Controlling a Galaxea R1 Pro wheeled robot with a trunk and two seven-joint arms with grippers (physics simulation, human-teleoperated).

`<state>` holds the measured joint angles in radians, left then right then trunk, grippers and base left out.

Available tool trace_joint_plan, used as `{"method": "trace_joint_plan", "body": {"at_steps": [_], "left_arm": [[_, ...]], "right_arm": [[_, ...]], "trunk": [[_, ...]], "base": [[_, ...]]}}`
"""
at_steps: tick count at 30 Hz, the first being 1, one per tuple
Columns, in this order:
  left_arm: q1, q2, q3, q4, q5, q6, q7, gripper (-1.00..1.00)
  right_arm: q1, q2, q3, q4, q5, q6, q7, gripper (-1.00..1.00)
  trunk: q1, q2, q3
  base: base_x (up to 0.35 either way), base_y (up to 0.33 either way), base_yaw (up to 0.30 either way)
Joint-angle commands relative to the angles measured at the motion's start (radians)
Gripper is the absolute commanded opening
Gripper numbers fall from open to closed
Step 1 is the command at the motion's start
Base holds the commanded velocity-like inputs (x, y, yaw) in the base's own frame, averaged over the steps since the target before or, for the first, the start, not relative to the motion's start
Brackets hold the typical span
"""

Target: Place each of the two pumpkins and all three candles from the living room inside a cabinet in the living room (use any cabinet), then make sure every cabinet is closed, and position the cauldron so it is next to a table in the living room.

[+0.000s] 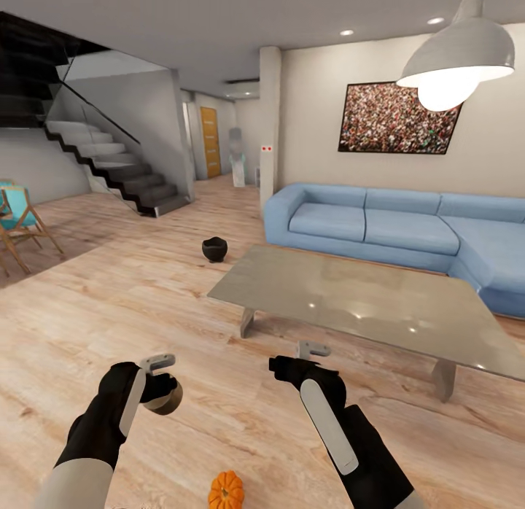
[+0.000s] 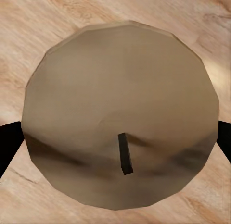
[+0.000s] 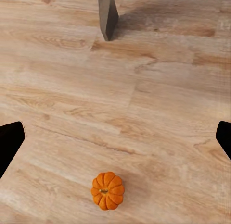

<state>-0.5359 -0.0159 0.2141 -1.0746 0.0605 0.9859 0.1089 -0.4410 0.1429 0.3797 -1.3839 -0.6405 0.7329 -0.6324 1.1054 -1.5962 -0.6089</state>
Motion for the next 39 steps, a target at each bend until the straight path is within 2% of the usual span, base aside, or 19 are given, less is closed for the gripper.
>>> {"method": "trace_joint_plan", "body": {"at_steps": [1, 15, 16, 20, 22, 33, 39], "left_arm": [[-0.001, -0.001, 0.002, -0.001, 0.007, 0.003, 0.007, -1.00], [-0.001, 0.005, 0.001, -0.005, 0.005, -0.001, 0.008, -1.00], [-0.001, 0.006, 0.006, -0.005, 0.005, -0.001, 0.007, -1.00], [-0.001, 0.007, 0.065, -0.005, 0.006, -0.005, 0.006, -1.00], [-0.001, 0.007, 0.079, -0.005, 0.006, -0.007, 0.006, -1.00], [-0.001, 0.006, 0.084, -0.005, 0.005, -0.008, 0.006, -1.00], [-0.001, 0.006, 0.083, -0.006, 0.005, -0.009, 0.006, -1.00]], "right_arm": [[-0.001, 0.000, 0.001, -0.001, -0.010, 0.001, -0.010, 1.00], [-0.001, 0.000, 0.006, -0.001, -0.010, 0.000, -0.010, 1.00], [-0.001, 0.000, 0.005, -0.001, -0.010, 0.000, -0.010, 1.00], [-0.001, 0.001, 0.006, -0.001, -0.010, 0.000, -0.010, 1.00], [-0.001, 0.001, 0.006, -0.001, -0.010, 0.000, -0.010, 1.00], [-0.001, 0.001, 0.007, 0.015, -0.009, 0.000, -0.010, 1.00], [-0.001, 0.001, 0.023, 0.026, -0.009, -0.004, -0.010, 1.00]], "trunk": [[0.000, -0.001, 0.000], [0.000, -0.001, 0.015], [0.000, -0.001, 0.017], [0.000, -0.001, 0.021], [0.000, -0.001, 0.023], [0.000, -0.001, 0.035], [0.000, -0.001, 0.042]], "base": [[0.000, 0.000, 0.209], [0.000, 0.000, 0.209], [0.000, 0.000, 0.209], [0.000, 0.000, 0.209], [0.000, 0.000, 0.209], [0.000, 0.000, 0.209], [0.000, 0.000, 0.209]]}}
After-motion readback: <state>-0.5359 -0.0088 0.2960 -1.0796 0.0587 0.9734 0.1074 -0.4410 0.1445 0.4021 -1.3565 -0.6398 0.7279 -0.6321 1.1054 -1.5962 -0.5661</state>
